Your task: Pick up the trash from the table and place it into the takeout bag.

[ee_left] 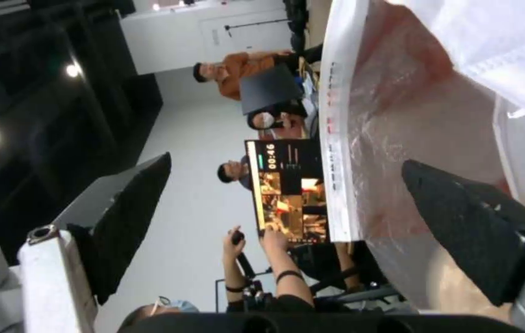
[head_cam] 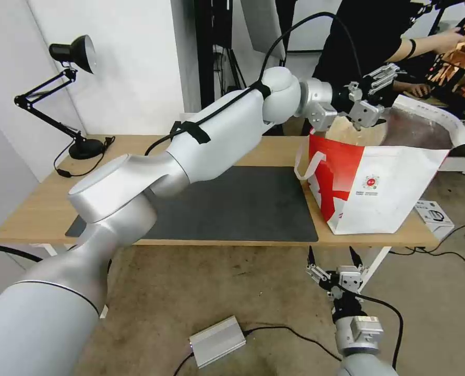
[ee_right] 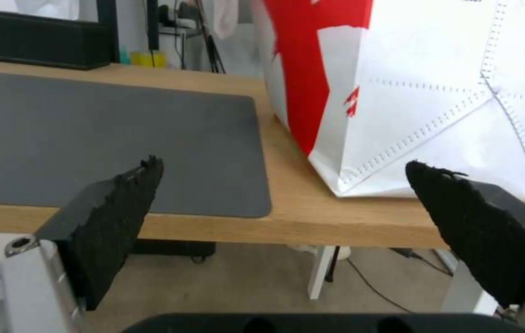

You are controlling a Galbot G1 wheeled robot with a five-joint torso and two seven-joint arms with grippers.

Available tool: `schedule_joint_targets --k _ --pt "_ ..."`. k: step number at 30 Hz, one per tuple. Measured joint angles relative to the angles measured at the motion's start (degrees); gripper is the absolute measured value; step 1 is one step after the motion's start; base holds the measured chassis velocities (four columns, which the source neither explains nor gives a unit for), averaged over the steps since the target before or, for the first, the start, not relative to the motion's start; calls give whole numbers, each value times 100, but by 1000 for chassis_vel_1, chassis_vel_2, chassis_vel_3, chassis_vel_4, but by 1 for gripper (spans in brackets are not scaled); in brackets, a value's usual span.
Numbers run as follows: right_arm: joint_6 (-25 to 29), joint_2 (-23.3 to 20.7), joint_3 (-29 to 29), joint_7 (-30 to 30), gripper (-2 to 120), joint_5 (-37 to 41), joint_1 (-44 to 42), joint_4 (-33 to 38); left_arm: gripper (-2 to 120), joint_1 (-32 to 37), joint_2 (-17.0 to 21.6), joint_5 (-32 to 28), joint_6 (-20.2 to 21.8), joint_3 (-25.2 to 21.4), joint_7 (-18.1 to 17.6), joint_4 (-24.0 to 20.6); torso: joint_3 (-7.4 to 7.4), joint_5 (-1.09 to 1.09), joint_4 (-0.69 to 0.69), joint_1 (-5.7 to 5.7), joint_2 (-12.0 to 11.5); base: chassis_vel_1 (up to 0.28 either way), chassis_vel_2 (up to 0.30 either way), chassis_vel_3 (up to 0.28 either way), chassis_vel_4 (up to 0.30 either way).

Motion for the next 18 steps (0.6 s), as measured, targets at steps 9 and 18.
schedule_joint_targets --k 9,18 --pt "7 12 -4 1 100 -46 -41 13 100 -16 0 -69 40 32 -4 -80 0 0 0 0 0 0 0 0 0" --pt "14 19 11 3 100 -60 -59 35 100 -37 1 -101 60 15 -7 -126 0 0 0 0 0 0 0 0 0"
